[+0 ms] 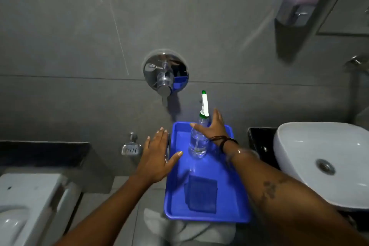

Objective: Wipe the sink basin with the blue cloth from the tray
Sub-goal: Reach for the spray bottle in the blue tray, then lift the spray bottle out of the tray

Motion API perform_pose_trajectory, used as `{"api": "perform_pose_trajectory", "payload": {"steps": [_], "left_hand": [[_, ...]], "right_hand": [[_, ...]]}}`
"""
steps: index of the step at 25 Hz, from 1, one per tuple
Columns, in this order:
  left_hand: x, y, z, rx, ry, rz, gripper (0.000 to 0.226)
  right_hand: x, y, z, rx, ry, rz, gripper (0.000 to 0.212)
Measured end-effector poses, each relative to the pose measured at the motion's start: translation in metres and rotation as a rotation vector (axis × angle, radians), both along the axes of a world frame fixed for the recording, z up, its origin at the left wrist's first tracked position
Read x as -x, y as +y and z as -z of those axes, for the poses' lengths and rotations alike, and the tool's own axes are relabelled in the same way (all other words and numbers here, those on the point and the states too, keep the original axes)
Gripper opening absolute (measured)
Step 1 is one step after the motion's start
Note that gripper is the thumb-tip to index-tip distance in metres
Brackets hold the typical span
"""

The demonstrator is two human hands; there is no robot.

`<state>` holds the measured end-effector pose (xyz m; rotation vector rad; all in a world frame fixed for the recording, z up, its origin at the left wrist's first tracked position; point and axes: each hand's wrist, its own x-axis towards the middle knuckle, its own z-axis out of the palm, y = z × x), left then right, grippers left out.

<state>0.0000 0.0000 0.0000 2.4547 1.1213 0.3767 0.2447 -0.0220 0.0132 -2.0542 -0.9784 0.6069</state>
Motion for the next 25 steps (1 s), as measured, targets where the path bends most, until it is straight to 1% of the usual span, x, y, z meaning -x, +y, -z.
{"api": "perform_pose_trajectory", "payload": {"steps": [2,4,6,7,8,11,14,15,17,18,20,23,25], "left_hand": [[0.000,-0.002,0.012,0.006,0.018,-0.003,0.100],[0.006,-0.011,0.025,0.007,0.066,0.002,0.100],[0.013,-0.020,0.036,0.011,0.095,0.026,0.098],[0.018,-0.024,0.042,0.022,0.100,0.035,0.098],[0.021,-0.027,0.046,0.030,0.097,0.049,0.098],[0.029,-0.038,0.057,0.028,0.136,0.106,0.103],[0.033,-0.046,0.075,0.056,0.192,0.172,0.114],[0.031,-0.048,0.081,0.069,0.208,0.187,0.119],[0.029,-0.052,0.092,0.111,0.240,0.213,0.127],[0.029,-0.053,0.098,0.123,0.255,0.217,0.131],[0.027,-0.056,0.110,0.131,0.295,0.227,0.139],[0.024,-0.062,0.123,0.149,0.328,0.218,0.147],[0.022,-0.064,0.128,0.170,0.329,0.201,0.149]], "right_hand": [[0.001,0.027,-0.009,-0.166,0.057,-0.003,0.105],[0.001,0.055,-0.018,-0.260,0.043,0.018,0.079],[0.002,0.067,-0.014,-0.300,-0.019,0.136,0.050],[0.005,0.067,-0.014,-0.320,-0.025,0.198,0.042],[0.010,0.064,-0.016,-0.333,-0.026,0.234,0.039],[0.036,0.035,-0.040,-0.415,-0.120,0.219,0.037],[0.049,-0.019,-0.078,-0.560,-0.140,0.184,0.035],[0.049,-0.042,-0.089,-0.577,-0.132,0.176,0.034],[0.053,-0.090,-0.092,-0.538,-0.114,0.130,0.033],[0.058,-0.115,-0.083,-0.479,-0.100,0.101,0.031],[0.071,-0.154,-0.047,-0.297,-0.095,0.061,0.027],[0.094,-0.197,0.024,0.004,-0.230,0.036,0.030],[0.104,-0.216,0.065,0.168,-0.257,0.010,0.033]]}}
